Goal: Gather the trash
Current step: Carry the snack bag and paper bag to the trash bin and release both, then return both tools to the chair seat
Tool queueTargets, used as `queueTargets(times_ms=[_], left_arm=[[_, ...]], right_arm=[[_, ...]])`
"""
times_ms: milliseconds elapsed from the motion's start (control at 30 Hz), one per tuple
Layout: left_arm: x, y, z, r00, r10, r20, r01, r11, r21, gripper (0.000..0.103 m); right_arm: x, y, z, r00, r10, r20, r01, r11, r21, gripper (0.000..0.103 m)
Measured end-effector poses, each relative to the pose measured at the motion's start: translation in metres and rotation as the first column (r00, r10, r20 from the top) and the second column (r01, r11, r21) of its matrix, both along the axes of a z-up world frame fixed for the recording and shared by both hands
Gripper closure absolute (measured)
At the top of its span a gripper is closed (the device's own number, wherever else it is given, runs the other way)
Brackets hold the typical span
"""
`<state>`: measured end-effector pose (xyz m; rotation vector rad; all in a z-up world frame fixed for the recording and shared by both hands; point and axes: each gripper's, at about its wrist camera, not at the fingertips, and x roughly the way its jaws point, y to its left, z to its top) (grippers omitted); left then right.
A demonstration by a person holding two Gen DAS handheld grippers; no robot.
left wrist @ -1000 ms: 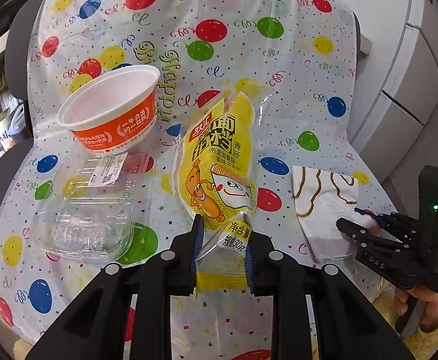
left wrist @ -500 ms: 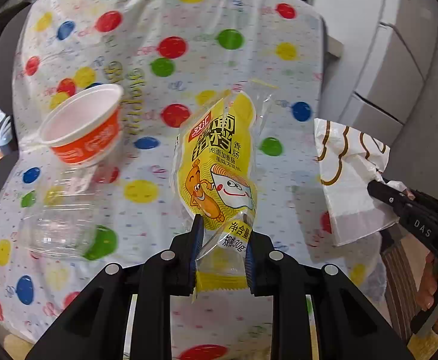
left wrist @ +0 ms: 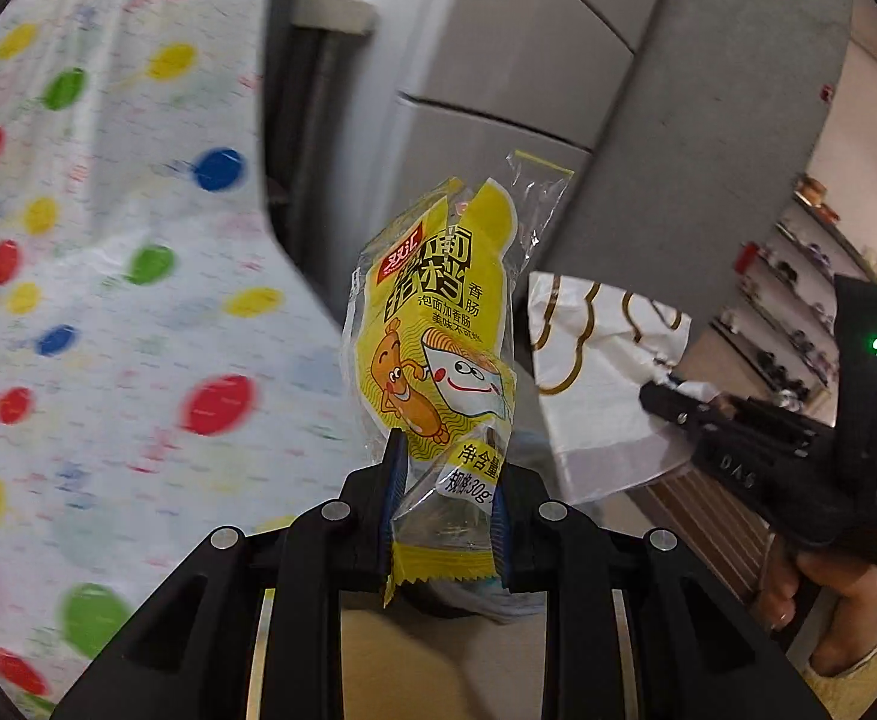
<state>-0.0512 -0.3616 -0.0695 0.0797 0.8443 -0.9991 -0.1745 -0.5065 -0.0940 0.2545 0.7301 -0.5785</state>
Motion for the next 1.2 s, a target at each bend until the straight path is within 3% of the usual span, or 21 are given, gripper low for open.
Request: queueTargets(times_ms=[133, 267, 367, 433, 500, 533, 567, 600, 900, 1067, 1200], left_arm=[[-0.024, -0.039, -0.028, 0.993, -0.077, -0.091, 0.078, 0.997, 0.007, 0.076], [-0.031, -0.074, -0.061, 0.983, -0.111, -0.15, 0.12, 0.991, 0.054, 0.075], [-0.029, -0.095, -0.078, 0.981, -0.123, -0.15, 0.139, 0.985, 0.104, 0.067], [-0.027, -0.101, -0.084, 0.98, -0.124, -0.156, 0.143, 0.982, 0.12, 0.054], [-0.024, -0.106, -0.087, 0.982, -0.118, -0.15, 0.138, 0.982, 0.129, 0.05], [-0.021, -0.106, -0.088, 0.981, -0.118, -0.155, 0.138, 0.983, 0.124, 0.042], [-0.02, -0.106, -0.087, 0.981, -0.115, -0.158, 0.135, 0.984, 0.118, 0.038], [-0.019, -0.106, -0.085, 0.981, -0.113, -0.16, 0.131, 0.985, 0.111, 0.037], [-0.004, -0.076, -0.062, 0.982, -0.119, -0.147, 0.125, 0.992, 0.033, 0.037], [0.0, -0.042, -0.032, 0.993, -0.103, -0.064, 0.104, 0.994, 0.02, 0.037], [0.011, -0.003, -0.011, 0.999, -0.031, 0.01, 0.031, 0.999, 0.033, 0.037]], right_arm=[[-0.033, -0.026, -0.035, 0.994, -0.085, -0.065, 0.087, 0.996, 0.025, 0.09], [-0.04, -0.046, -0.073, 0.986, -0.116, -0.124, 0.125, 0.99, 0.068, 0.09], [-0.031, -0.063, -0.097, 0.982, -0.113, -0.15, 0.131, 0.984, 0.119, 0.09], [-0.02, -0.075, -0.107, 0.981, -0.115, -0.159, 0.139, 0.98, 0.146, 0.089], [-0.008, -0.084, -0.115, 0.979, -0.116, -0.168, 0.145, 0.975, 0.17, 0.078], [-0.004, -0.088, -0.119, 0.978, -0.122, -0.17, 0.153, 0.972, 0.18, 0.063], [-0.003, -0.09, -0.12, 0.978, -0.125, -0.167, 0.156, 0.97, 0.187, 0.055], [-0.001, -0.093, -0.12, 0.978, -0.131, -0.16, 0.161, 0.968, 0.19, 0.051], [-0.023, -0.08, -0.083, 0.98, -0.179, -0.092, 0.191, 0.972, 0.14, 0.051], [-0.026, -0.048, -0.043, 0.989, -0.14, -0.039, 0.142, 0.987, 0.078, 0.051], [-0.015, -0.017, -0.014, 0.997, -0.08, 0.008, 0.08, 0.996, 0.044, 0.051]])
